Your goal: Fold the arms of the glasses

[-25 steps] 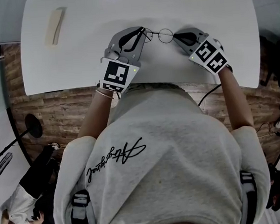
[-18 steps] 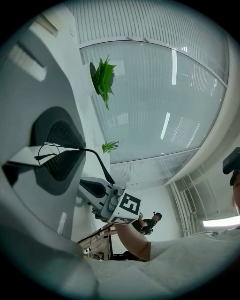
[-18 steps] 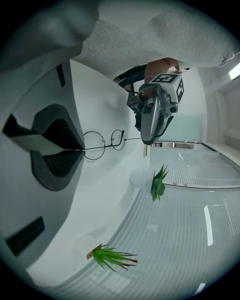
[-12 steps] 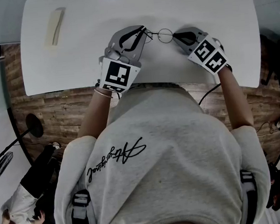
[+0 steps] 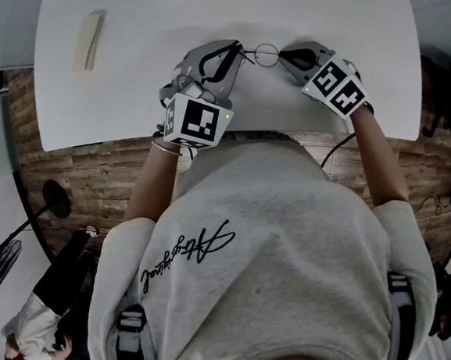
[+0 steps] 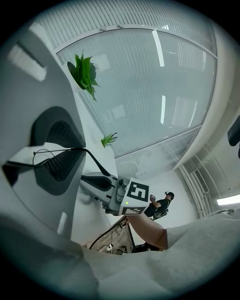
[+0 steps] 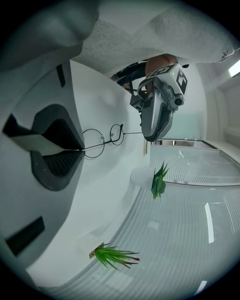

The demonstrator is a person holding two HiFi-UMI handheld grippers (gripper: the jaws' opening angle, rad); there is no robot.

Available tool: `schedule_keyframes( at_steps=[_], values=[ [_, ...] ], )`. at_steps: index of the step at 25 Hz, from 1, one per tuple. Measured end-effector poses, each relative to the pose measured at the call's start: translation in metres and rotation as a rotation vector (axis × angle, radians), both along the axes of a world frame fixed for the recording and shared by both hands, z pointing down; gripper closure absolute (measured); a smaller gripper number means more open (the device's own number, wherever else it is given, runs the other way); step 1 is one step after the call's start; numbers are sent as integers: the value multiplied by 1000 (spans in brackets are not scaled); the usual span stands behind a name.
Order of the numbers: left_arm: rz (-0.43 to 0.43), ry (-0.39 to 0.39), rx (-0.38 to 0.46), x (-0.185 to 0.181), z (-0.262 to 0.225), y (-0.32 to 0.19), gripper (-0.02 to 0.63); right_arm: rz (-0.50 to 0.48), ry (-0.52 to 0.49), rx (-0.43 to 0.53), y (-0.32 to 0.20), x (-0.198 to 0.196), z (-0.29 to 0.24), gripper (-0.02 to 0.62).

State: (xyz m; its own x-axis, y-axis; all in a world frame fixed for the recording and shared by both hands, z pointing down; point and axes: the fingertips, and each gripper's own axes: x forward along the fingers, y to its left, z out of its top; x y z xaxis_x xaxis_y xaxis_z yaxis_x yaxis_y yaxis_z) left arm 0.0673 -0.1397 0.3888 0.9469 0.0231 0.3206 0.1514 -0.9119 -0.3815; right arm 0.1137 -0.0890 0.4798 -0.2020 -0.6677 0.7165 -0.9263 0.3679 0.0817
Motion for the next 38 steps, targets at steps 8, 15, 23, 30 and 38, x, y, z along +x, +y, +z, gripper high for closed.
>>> schedule_keyframes(
  at_steps=[8,15,23,30,38],
  values=[
    [22,-19,21,5,2,4,595,12,-7,7,-1,-1,0,584],
    [45,-49,51,8,9,10,595,12,13,7,-2,-1,0,584],
    [61,-81,56,10,19,16,595,26,17,13,-1,-1,1,584],
    [81,-99,66,16,23,21,595,44,1,19,0,0,-1,584],
    [98,-123,73,21,30,23,595,48,-2,18,-1,-1,-1,584]
  ],
)
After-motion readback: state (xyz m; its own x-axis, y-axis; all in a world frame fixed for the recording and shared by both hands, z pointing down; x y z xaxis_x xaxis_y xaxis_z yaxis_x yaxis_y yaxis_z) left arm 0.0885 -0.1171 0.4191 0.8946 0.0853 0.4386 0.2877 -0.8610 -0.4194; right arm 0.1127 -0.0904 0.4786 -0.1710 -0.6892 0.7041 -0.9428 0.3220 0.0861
